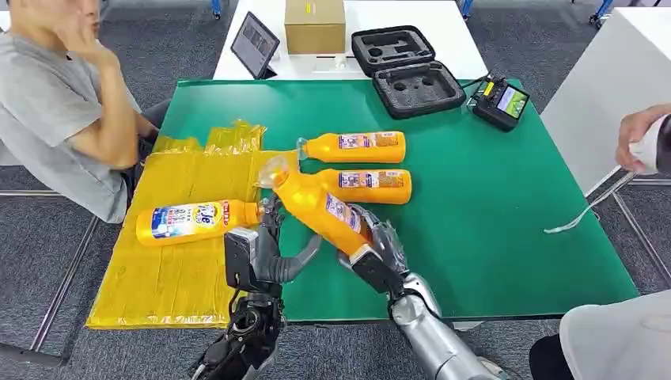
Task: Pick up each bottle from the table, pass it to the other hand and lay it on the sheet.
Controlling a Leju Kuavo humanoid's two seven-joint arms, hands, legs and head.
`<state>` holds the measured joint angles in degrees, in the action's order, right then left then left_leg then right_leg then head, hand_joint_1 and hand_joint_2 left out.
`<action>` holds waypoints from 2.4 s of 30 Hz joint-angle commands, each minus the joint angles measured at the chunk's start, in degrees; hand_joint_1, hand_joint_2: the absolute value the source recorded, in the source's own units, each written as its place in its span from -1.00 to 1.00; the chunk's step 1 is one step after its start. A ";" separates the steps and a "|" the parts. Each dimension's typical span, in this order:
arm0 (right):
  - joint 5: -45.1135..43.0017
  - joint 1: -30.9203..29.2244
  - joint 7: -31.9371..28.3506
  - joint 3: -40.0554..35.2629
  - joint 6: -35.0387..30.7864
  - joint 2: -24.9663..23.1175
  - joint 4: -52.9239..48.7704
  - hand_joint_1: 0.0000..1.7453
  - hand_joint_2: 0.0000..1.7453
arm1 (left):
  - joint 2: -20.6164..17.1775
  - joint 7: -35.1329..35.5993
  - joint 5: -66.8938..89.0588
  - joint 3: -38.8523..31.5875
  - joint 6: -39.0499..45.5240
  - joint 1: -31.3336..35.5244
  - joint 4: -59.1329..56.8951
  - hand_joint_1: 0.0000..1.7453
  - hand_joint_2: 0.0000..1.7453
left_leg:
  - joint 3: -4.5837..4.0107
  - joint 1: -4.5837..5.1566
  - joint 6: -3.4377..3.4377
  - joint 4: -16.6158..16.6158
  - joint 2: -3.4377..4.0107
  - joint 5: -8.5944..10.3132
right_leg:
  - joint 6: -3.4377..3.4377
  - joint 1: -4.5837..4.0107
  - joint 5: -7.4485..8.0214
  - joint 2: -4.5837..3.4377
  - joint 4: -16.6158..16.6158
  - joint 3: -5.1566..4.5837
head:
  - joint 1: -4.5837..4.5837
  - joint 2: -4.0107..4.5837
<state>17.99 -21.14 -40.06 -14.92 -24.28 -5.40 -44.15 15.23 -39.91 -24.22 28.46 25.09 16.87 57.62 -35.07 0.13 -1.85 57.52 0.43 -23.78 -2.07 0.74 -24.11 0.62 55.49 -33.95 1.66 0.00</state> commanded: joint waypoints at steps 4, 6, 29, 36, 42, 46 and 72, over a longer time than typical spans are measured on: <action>-0.66 -2.43 0.06 -7.38 -1.64 -0.44 5.88 0.98 1.00 | -0.30 1.83 -3.97 2.48 -3.79 3.21 -2.28 -1.00 1.00 | 0.16 -0.05 0.09 -0.01 -0.02 -0.06 | 0.07 -0.04 -0.05 -0.04 -0.01 0.16 | 0.02 0.00; -0.83 -2.77 0.06 -7.40 -1.58 -0.38 7.16 1.00 1.00 | -0.47 2.21 -4.28 3.21 -4.78 2.94 -1.52 -1.00 1.00 | 0.11 -0.03 0.06 -0.01 0.02 -0.05 | 0.05 -0.02 -0.03 -0.06 -0.02 0.10 | 0.02 0.00; 2.32 -5.32 0.06 -14.12 -2.81 -3.39 12.25 0.96 1.00 | 1.73 3.55 -6.28 5.90 -6.52 6.31 -6.29 -1.00 1.00 | 0.23 -0.07 0.12 0.05 -0.02 -0.13 | 0.09 -0.06 -0.11 -0.06 0.03 0.23 | 0.00 0.00; 1.44 -4.27 0.06 -15.49 -2.65 -3.47 10.00 0.98 1.00 | 3.00 -0.09 -3.63 4.82 0.44 7.41 -9.73 -1.00 1.00 | 0.48 -0.11 0.18 0.05 0.00 -0.23 | 0.14 -0.09 -0.18 -0.13 0.00 0.48 | 0.00 0.00; 1.00 -3.79 0.06 -15.66 -2.21 -3.19 9.38 0.92 1.00 | 2.81 -0.09 -3.34 4.19 0.84 7.27 -9.40 -1.00 1.00 | 0.27 -0.06 0.12 0.01 -0.04 -0.13 | 0.10 -0.05 -0.12 -0.04 0.00 0.27 | 0.00 0.00; 0.88 -4.03 0.06 -15.83 -1.87 -3.32 9.80 0.84 1.00 | 2.57 -0.09 -2.70 3.88 0.78 7.05 -8.59 -1.00 1.00 | 0.35 -0.09 0.15 0.00 -0.04 -0.16 | 0.12 -0.07 -0.14 -0.07 -0.02 0.35 | 0.00 0.00; -2.01 -5.67 0.06 -17.29 -4.27 -3.84 13.15 -1.00 1.00 | 0.67 7.14 -14.50 4.39 -14.21 5.56 -4.14 1.00 1.00 | 0.06 -0.02 0.06 0.00 0.04 -0.04 | 0.05 -0.02 -0.02 -0.08 0.00 0.05 | 0.00 0.00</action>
<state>16.70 -24.21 -40.04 -29.35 -28.61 -8.15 -35.23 17.33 -33.20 -37.59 30.97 12.30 20.95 51.95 -35.08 0.12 -1.85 57.52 0.43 -23.78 -2.07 0.73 -24.10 0.62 55.49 -33.96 1.66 0.00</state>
